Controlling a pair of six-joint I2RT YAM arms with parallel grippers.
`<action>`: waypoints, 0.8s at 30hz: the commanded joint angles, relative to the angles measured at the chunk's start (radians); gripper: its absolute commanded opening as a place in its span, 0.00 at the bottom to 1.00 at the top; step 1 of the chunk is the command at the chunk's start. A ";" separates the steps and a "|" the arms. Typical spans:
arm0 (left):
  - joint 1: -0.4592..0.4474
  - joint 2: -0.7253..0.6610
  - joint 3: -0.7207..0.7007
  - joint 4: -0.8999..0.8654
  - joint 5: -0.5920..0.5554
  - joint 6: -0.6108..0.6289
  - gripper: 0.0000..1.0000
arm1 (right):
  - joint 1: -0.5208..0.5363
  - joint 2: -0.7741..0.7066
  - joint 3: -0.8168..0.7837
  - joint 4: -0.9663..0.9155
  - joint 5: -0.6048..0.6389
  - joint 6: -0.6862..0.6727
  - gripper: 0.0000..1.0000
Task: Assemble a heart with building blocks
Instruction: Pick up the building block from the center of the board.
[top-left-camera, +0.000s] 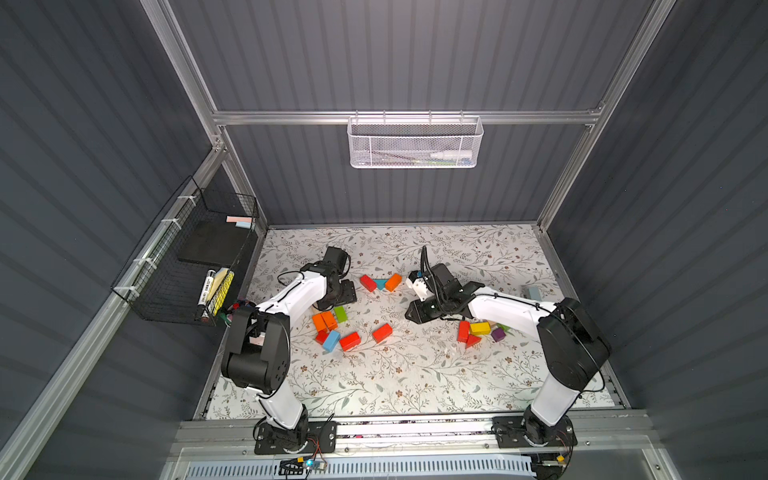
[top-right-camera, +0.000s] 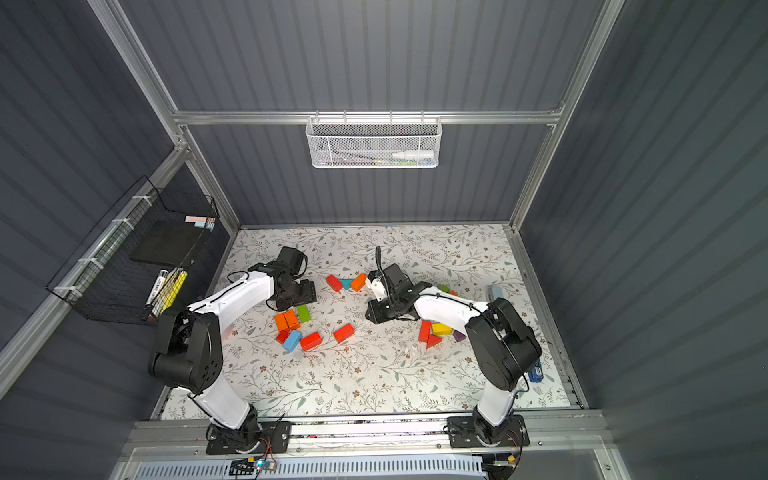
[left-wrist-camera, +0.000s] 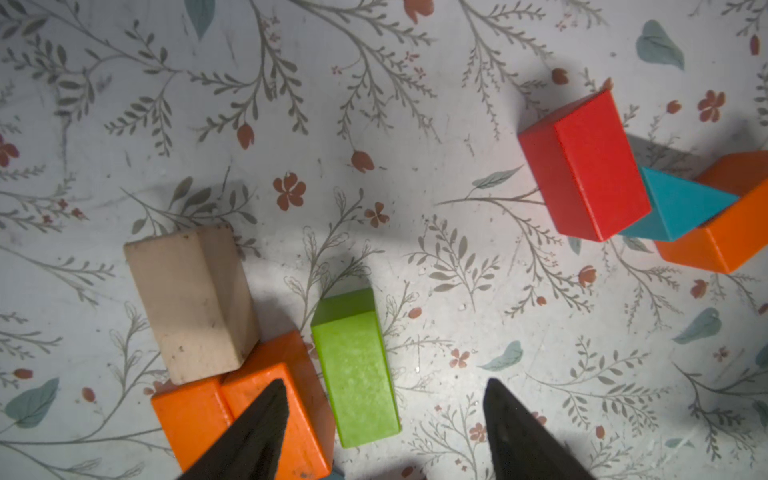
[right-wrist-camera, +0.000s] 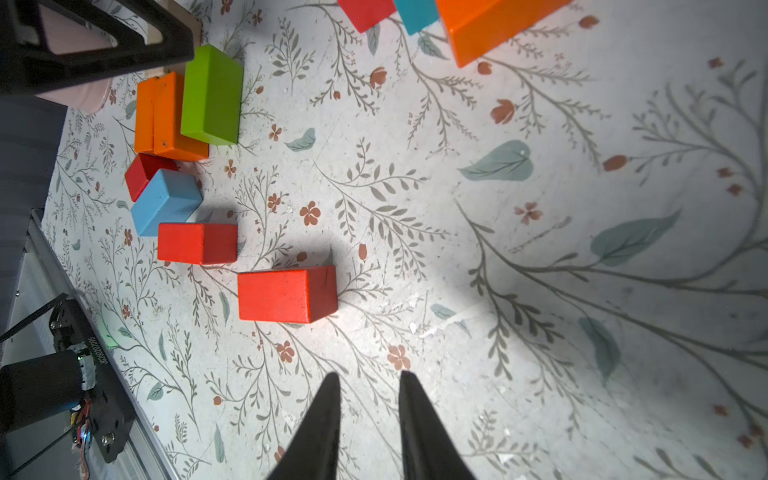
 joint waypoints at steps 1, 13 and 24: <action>0.002 0.014 0.012 -0.040 -0.029 -0.061 0.74 | 0.000 -0.021 -0.030 0.029 0.010 -0.019 0.28; 0.002 0.058 -0.003 0.000 -0.007 -0.051 0.64 | 0.000 -0.033 -0.063 0.070 -0.050 -0.036 0.37; 0.002 0.101 -0.006 0.018 -0.020 -0.045 0.54 | 0.000 -0.114 -0.100 0.072 -0.061 -0.072 0.58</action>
